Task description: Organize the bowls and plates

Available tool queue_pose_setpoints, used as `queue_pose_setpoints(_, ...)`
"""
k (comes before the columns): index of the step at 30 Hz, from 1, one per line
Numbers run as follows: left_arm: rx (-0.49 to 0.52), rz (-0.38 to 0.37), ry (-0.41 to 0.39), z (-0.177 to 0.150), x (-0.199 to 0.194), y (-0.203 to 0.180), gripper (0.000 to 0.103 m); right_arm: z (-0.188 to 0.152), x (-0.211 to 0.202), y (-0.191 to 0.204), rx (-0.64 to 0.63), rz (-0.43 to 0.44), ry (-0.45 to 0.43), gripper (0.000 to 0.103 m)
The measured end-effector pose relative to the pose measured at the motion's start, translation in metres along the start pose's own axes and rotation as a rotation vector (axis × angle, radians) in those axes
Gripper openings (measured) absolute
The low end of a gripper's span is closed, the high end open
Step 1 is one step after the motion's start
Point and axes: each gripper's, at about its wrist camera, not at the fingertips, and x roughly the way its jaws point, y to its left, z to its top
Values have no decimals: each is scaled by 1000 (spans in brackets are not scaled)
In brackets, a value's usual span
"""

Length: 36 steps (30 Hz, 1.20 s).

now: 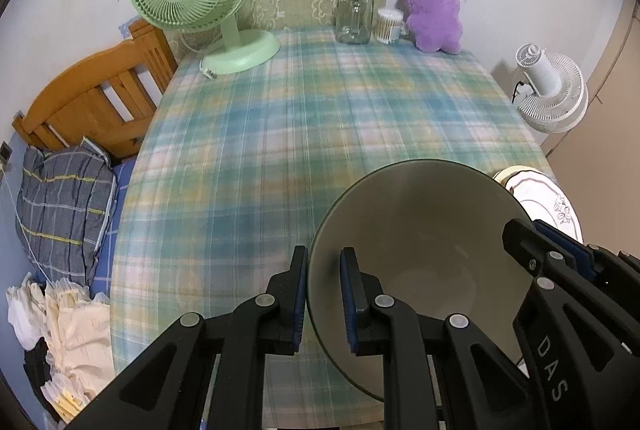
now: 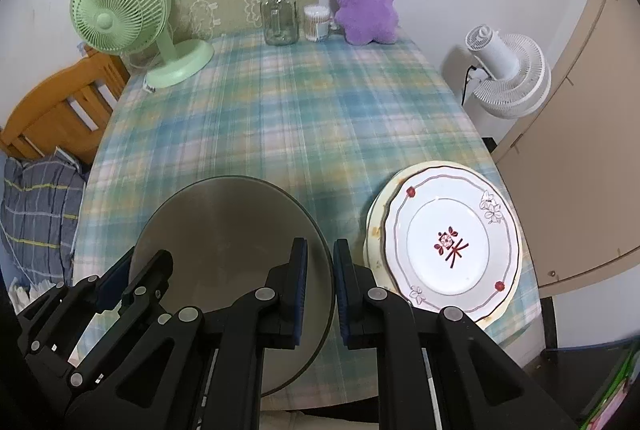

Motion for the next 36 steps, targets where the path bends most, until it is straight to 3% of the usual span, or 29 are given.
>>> queue_pose_setpoints(25,-34,6,102,-7,41,2,13,-3,42,4,-39,2,93,17)
queue_pose_setpoints(31,-37,2,93,-7,49,2,13,-3,48,4,-42,2,96,17)
queue_pose_setpoints(36,-33,-37,73,-5,43,2,32,-2,50,2,-28,27,90,19)
